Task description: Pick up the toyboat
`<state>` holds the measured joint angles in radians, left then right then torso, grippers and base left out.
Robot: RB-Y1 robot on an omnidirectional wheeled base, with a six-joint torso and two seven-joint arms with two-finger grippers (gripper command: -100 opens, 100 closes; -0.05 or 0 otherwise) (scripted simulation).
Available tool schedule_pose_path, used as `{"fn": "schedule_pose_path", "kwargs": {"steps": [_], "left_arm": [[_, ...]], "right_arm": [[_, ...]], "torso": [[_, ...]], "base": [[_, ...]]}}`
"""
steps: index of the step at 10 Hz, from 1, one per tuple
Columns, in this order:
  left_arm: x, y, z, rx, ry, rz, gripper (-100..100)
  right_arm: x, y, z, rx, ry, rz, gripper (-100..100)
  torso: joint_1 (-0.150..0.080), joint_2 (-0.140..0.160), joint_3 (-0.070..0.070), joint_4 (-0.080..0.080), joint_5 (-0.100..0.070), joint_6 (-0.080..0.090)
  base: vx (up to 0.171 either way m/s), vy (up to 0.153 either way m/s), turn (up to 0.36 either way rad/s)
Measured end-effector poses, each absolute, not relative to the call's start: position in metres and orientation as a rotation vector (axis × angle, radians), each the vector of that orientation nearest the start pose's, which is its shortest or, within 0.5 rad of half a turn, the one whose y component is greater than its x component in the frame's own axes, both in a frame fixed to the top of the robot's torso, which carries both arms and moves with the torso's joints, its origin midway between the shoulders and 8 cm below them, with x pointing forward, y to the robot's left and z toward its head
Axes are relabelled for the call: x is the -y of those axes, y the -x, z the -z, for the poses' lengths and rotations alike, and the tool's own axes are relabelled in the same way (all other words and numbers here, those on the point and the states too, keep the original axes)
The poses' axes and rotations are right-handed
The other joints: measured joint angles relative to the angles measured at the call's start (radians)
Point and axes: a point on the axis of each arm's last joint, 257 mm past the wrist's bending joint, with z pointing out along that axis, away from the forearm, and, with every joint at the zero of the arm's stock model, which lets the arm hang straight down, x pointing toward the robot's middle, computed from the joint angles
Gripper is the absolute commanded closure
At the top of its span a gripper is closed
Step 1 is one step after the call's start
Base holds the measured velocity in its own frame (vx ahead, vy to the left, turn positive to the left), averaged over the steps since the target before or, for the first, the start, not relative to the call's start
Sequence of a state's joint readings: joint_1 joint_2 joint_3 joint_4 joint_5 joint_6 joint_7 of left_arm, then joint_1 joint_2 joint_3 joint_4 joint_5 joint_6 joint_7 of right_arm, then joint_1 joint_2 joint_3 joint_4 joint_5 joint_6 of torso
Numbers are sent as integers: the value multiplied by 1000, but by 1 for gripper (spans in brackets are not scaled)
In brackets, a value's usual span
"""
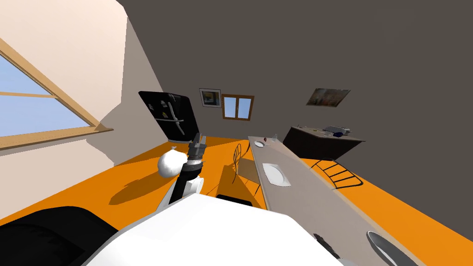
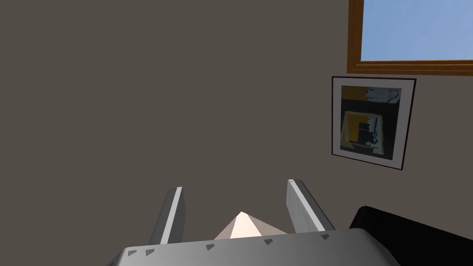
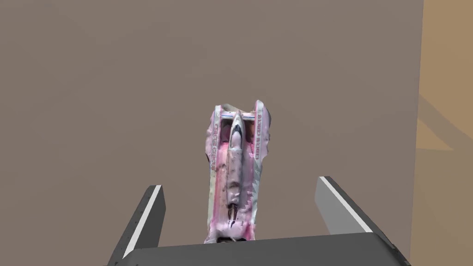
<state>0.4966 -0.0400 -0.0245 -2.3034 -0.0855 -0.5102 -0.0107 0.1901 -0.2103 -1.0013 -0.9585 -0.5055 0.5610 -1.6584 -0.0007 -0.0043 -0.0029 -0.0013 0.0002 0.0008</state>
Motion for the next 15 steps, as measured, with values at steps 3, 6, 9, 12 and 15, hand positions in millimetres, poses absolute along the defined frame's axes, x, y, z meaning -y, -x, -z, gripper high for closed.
{"fn": "schedule_pose_path", "kwargs": {"steps": [3, 6, 9, 12, 15], "left_arm": [[-264, -340, -38, -606, 602, 1271, 0], [-264, -340, -38, -606, 602, 1270, 0], [-264, -340, -38, -606, 602, 1270, 0], [-264, -340, -38, -606, 602, 1270, 0], [-264, -340, -38, -606, 602, 1270, 0]], "right_arm": [[590, -86, 576, -2186, 2273, 719, -100], [583, -87, 579, -2168, 2281, 713, -100], [572, -86, 584, -2115, 2319, 714, -100], [557, -88, 591, -2050, 2362, 714, -100], [541, -89, 598, -1985, 2402, 715, -100]], "torso": [[0, 0, 0, 0, 0, 0], [-2, 2, 1, 1, 0, 1], [-2, 1, 0, 0, 0, 0], [-2, 0, 0, 0, 0, 0], [-2, 0, 0, 0, 0, 0]], "base": [[75, -8, -26], [61, -30, -114], [84, -45, -163], [102, -41, -150], [80, -28, -127]]}}
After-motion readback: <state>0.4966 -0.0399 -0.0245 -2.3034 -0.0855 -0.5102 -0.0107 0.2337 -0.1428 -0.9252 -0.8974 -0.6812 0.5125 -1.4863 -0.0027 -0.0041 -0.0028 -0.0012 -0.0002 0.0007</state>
